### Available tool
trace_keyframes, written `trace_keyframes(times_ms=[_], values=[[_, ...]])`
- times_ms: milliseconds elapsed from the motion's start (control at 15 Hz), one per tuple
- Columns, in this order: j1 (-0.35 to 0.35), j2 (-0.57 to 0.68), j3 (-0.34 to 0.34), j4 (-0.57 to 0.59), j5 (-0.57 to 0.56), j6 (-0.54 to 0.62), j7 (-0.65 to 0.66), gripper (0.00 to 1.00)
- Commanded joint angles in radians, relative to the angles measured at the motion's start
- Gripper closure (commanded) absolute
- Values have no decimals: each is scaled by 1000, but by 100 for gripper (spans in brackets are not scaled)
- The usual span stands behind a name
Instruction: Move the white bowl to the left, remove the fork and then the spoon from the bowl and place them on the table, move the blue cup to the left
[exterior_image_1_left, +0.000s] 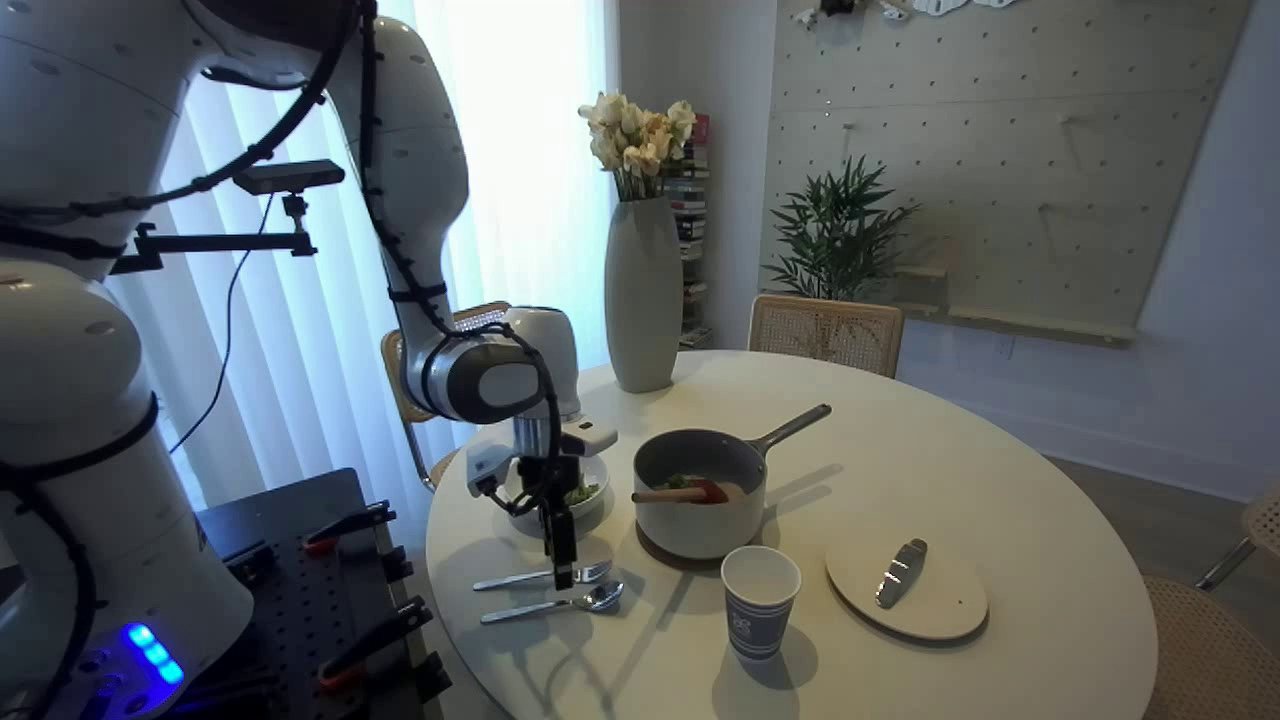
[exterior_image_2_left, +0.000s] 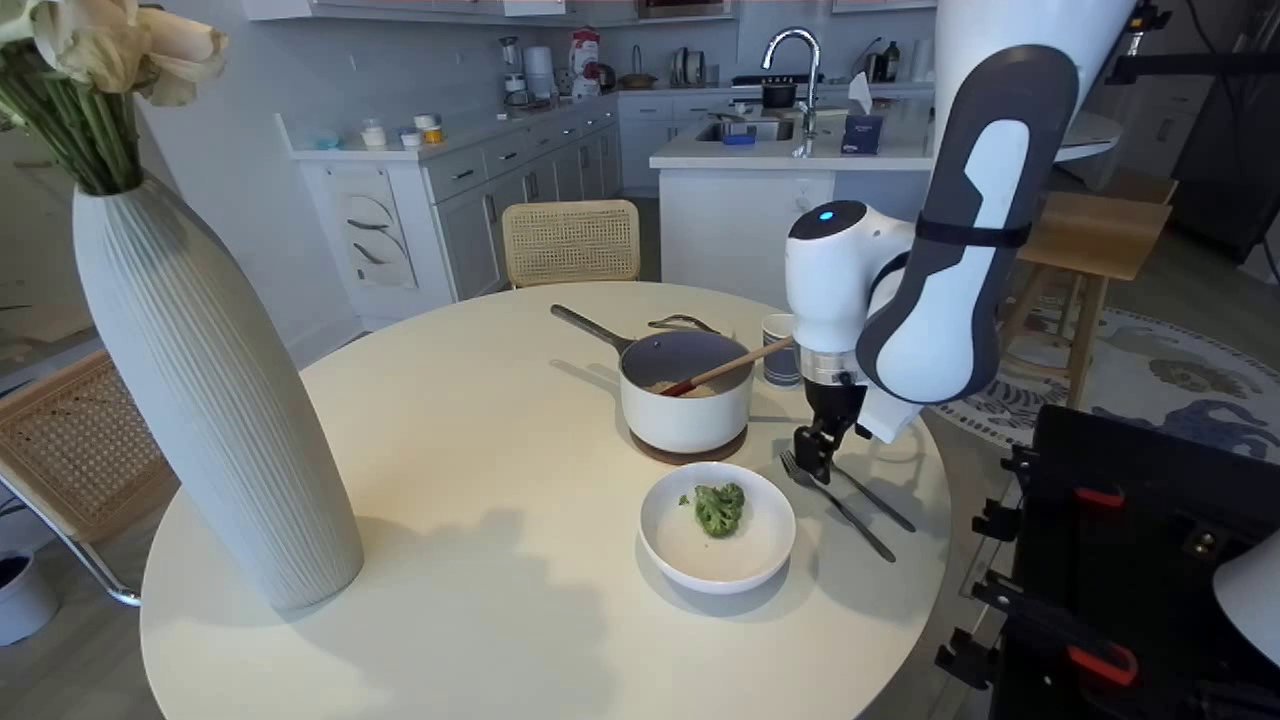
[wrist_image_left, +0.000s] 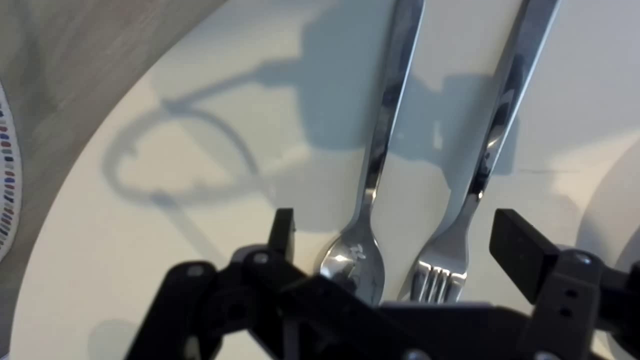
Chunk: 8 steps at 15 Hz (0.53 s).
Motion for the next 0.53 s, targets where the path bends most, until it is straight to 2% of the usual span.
trace_keyframes(times_ms=[0, 467], values=[[35, -80, -33, -19, -1, -57, -3, 0], [1, -233, 13, -25, -23, -163, 25, 0]])
